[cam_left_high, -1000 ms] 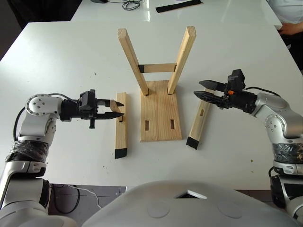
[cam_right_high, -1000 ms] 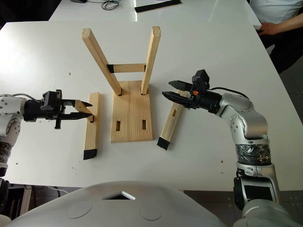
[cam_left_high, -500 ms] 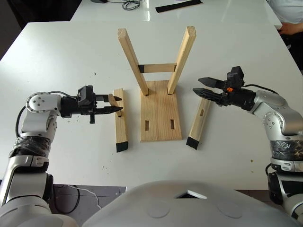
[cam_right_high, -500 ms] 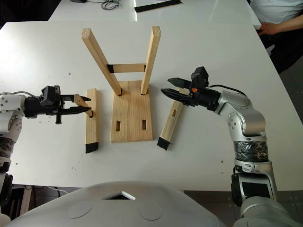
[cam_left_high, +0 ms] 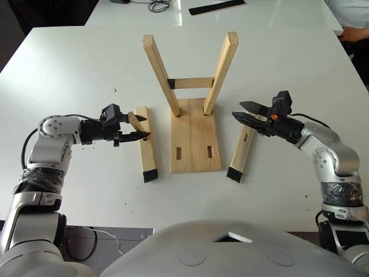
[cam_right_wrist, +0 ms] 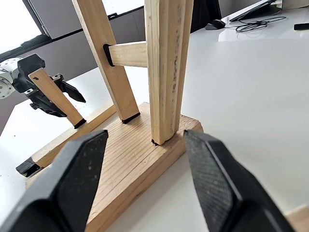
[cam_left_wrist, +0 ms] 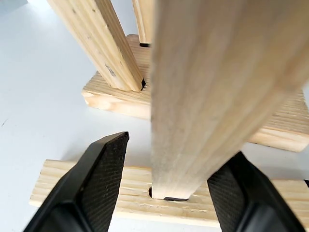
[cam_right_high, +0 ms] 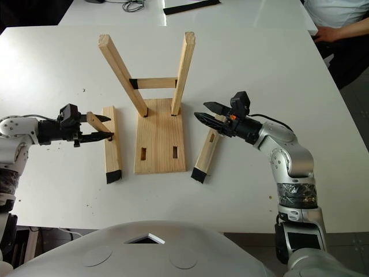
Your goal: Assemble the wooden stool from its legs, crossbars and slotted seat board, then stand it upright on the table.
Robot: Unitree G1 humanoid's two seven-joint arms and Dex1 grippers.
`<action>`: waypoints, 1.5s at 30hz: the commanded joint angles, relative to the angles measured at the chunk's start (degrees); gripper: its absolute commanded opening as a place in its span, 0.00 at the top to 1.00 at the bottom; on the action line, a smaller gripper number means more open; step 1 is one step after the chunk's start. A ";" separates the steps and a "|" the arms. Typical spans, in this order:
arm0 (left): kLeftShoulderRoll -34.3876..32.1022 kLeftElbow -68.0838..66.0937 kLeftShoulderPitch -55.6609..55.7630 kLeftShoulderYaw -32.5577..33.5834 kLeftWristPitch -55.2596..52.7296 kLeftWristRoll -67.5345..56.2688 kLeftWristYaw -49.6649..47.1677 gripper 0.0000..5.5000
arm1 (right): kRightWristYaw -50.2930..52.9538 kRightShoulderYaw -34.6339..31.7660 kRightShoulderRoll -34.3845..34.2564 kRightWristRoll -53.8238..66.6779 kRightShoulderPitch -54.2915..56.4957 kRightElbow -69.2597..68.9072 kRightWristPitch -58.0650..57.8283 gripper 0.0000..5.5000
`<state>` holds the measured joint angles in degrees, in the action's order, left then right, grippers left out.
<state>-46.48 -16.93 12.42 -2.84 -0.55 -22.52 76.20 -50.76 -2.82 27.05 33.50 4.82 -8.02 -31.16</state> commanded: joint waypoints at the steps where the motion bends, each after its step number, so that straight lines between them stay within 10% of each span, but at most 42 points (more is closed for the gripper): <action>1: -1.62 5.23 -1.37 1.39 -3.02 -0.48 0.65 0.51 | 2.05 -0.60 -0.91 0.43 -2.41 -2.18 -0.09 0.48; 13: -2.07 17.94 -1.99 10.17 -11.59 -4.26 -7.13 0.51 | 8.26 -0.67 -7.42 0.42 -7.62 -5.21 3.44 0.48; 24: 9.86 48.62 -11.85 26.31 -27.37 -25.09 -36.33 0.51 | 7.40 0.24 -7.18 0.79 -4.54 -3.54 2.32 0.48; 45: 34.52 57.23 -7.63 11.60 -35.25 -4.27 -87.71 0.51 | 9.84 -0.28 -7.97 1.87 -2.66 -5.06 0.92 0.48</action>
<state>-12.89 40.15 4.61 8.41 -35.26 -29.58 -8.86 -41.55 -2.63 18.61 35.07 1.89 -12.82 -29.68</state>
